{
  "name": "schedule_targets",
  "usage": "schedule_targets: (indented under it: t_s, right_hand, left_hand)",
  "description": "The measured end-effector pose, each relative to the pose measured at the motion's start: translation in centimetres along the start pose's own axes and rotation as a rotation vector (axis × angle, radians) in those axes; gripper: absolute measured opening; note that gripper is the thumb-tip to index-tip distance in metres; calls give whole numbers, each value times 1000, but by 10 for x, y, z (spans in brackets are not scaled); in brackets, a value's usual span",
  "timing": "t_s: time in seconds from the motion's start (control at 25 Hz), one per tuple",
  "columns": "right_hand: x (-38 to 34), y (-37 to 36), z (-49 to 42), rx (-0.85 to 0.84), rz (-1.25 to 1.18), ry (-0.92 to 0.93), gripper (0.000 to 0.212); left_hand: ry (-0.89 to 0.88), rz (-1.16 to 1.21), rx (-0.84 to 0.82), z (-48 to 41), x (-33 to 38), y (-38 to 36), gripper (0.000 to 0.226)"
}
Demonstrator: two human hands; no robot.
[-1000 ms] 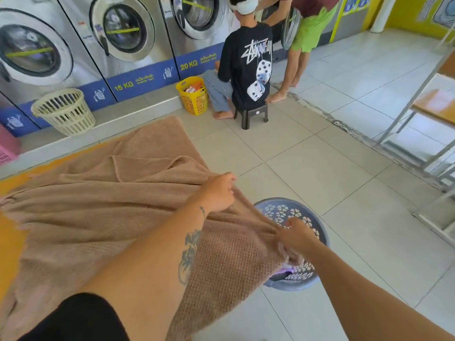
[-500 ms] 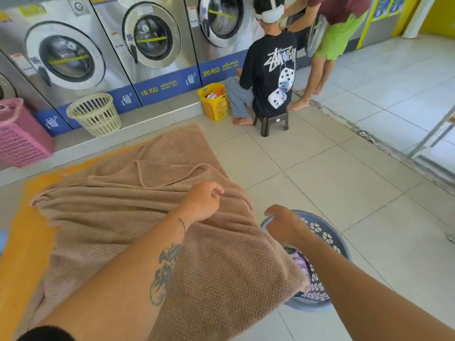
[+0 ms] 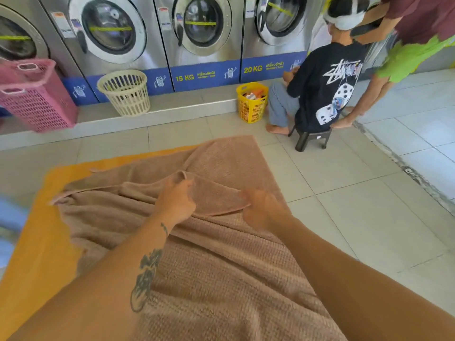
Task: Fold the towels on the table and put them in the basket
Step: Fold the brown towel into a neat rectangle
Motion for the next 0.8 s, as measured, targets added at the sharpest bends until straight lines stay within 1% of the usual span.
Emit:
schedule_targets:
  t_s: [0.08,0.12,0.16,0.24,0.28,0.32,0.36,0.4,0.44,0.48,0.56,0.6,0.72,0.8]
  right_hand:
    - [-10,-14,-25,-49,125,-5,59]
    - [-13,-20,-37,-62,207,13,61]
    - [-14,-26,-46,-76,306,52,61]
    - [-9,-38,-58,-114,471,111,62]
    - [-6,-42,-63,-116,498,137,60]
    - [-5,-42,-68,-94,484,167,53]
    - [-6,-38,-73,-53,429,195,41]
    - [-8,-30,-80,6,321,209,30]
    - [-7,-21,-87,76,184,193,23]
    - [-4,-8,-98,158,48,156,21]
    - [6,20,-125,297,-157,77,22]
    - [12,35,-140,343,-221,48,23]
    - [43,72,-176,432,-349,-66,29]
    - [72,83,-195,461,-398,-150,27]
  left_hand:
    - [53,35,-130,-15,-16,-13,55]
    - [54,33,-160,-21,-19,-18,54]
    - [32,27,-154,-26,-18,-21,51]
    - [-18,48,-63,-37,-9,-17,34]
    - [-39,73,-12,-43,-1,-14,26]
    - [-50,126,32,-48,7,-10,23]
    - [-45,204,76,-54,15,-4,24]
    - [-25,300,110,-62,24,2,28]
    - [-3,385,141,-73,32,7,33]
    - [8,441,172,-86,42,13,38]
    - [-27,454,214,-115,67,25,45]
    - [-54,455,222,-130,82,30,48]
    - [-103,485,175,-174,130,31,52]
    - [-156,432,123,-196,160,22,50]
Point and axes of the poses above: each hand's wrist, its own z-axis away from the middle knuckle, its own y-axis out of the back of the hand, x = y × z, the point moved 4 cm from there along -z, towards the middle knuckle, and after that the axes turned 7 degrees about x, right-handed, at the moved point
